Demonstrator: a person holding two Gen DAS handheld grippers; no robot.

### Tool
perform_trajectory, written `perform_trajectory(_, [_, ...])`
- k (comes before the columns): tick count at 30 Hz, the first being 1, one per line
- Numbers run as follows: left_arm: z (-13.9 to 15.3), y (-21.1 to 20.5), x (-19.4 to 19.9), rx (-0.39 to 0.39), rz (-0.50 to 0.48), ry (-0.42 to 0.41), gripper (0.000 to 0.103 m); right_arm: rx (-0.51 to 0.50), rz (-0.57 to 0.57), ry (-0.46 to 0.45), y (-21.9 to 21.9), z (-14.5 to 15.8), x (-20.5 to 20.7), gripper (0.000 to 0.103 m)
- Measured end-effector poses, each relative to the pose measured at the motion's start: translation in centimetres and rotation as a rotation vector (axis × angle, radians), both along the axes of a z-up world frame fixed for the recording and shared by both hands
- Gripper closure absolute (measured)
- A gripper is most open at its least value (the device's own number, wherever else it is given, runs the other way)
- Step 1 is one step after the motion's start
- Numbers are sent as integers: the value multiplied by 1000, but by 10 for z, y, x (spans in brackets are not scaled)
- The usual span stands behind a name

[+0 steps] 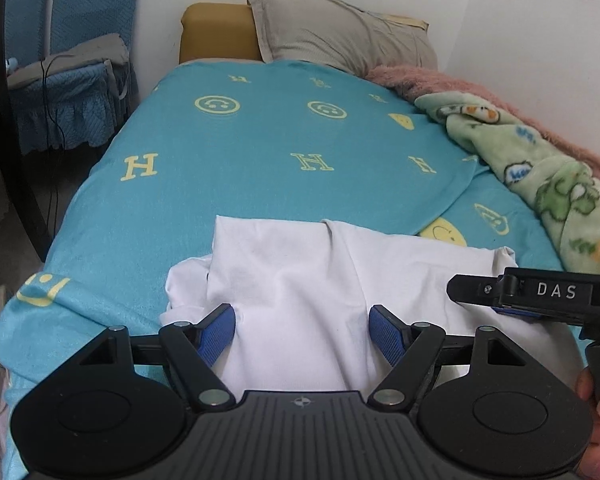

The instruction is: Fold clothes

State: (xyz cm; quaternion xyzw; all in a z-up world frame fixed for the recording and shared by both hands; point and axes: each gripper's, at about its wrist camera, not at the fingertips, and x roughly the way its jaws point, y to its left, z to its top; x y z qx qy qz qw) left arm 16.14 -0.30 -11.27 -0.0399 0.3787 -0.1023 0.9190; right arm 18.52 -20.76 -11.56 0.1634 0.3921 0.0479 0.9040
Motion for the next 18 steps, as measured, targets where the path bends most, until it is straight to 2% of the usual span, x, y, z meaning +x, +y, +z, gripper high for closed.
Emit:
perform_trajectory(6, [8, -2, -17, 18, -2, -19, 27, 36, -19, -19, -2, 13, -19, 38])
perform_trajectory(14, [27, -4, -69, 67, -49, -26, 27, 18, -58, -14, -10, 29, -67, 38])
perform_trajectory(18, [25, -6, -73, 101, 22, -4, 27, -10, -44, 5, -5, 28, -75, 38])
